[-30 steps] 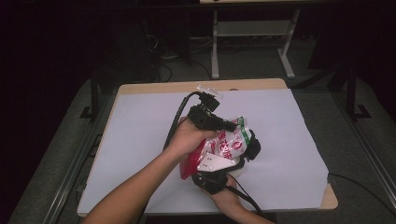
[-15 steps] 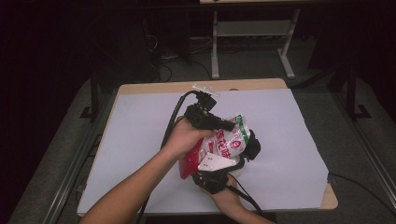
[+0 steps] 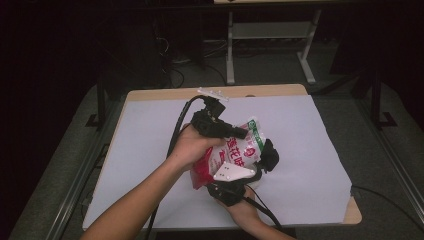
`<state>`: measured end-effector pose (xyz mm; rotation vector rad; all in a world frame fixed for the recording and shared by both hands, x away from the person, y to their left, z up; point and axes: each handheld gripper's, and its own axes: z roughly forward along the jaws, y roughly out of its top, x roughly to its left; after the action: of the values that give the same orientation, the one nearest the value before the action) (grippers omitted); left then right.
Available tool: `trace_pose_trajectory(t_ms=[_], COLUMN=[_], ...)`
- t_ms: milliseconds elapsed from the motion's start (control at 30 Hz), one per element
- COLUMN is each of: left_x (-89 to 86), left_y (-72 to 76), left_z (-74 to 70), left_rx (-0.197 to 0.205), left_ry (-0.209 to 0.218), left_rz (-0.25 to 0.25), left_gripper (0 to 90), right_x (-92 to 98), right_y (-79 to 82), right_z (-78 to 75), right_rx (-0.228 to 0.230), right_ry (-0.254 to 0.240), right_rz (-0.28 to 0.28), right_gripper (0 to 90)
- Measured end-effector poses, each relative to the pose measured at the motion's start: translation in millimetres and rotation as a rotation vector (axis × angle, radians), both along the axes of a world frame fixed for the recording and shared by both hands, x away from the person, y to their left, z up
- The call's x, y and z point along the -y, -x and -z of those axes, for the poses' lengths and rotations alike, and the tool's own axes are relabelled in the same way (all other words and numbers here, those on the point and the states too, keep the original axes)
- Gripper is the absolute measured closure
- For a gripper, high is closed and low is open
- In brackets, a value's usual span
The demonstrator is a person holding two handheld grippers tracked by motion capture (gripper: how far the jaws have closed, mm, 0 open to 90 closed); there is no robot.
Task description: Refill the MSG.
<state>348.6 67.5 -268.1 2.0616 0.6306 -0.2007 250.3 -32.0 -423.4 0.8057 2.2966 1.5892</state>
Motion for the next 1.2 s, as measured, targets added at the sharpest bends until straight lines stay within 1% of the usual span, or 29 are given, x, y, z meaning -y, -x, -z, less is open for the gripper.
trace_pose_trajectory(t_ms=[300, 500, 800, 867, 933, 1100, 1167, 1200], left_x=[-6.0, -9.1, -16.3, -18.9, -19.6, -24.3, -25.1, -26.9], left_y=[2.0, 2.6, 3.6, 4.0, 4.6, 5.6, 6.2, 6.3], left_z=[-4.5, -7.2, -13.3, -16.2, -17.3, -21.0, -21.4, -22.2], left_rx=[0.014, 0.024, 0.046, 0.057, 0.059, 0.075, 0.077, 0.085], left_ry=[0.015, 0.01, 0.01, 0.01, 0.013, 0.015, 0.019, 0.021], left_rz=[0.002, 0.012, 0.033, 0.042, 0.04, 0.065, 0.066, 0.071], left_gripper=[89.8, 89.8, 89.8, 89.8, 89.9, 89.9, 89.9, 89.9], right_x=[1.2, 1.0, 2.9, 3.8, 4.6, 5.4, 5.5, 5.7], right_y=[-0.8, -0.7, -1.8, -2.4, -2.9, -3.4, -3.4, -3.3], right_z=[0.2, 0.3, -0.1, -0.4, -0.8, -1.4, -1.4, -1.6], right_rx=[-0.003, -0.007, -0.003, -0.005, -0.002, -0.003, -0.001, -0.004], right_ry=[0.001, -0.002, 0.002, 0.0, -0.002, -0.004, -0.004, -0.005], right_rz=[0.008, 0.012, 0.02, 0.03, 0.033, 0.042, 0.043, 0.044], right_gripper=[90.0, 90.0, 90.0, 90.0, 90.0, 90.0, 90.0, 90.0])
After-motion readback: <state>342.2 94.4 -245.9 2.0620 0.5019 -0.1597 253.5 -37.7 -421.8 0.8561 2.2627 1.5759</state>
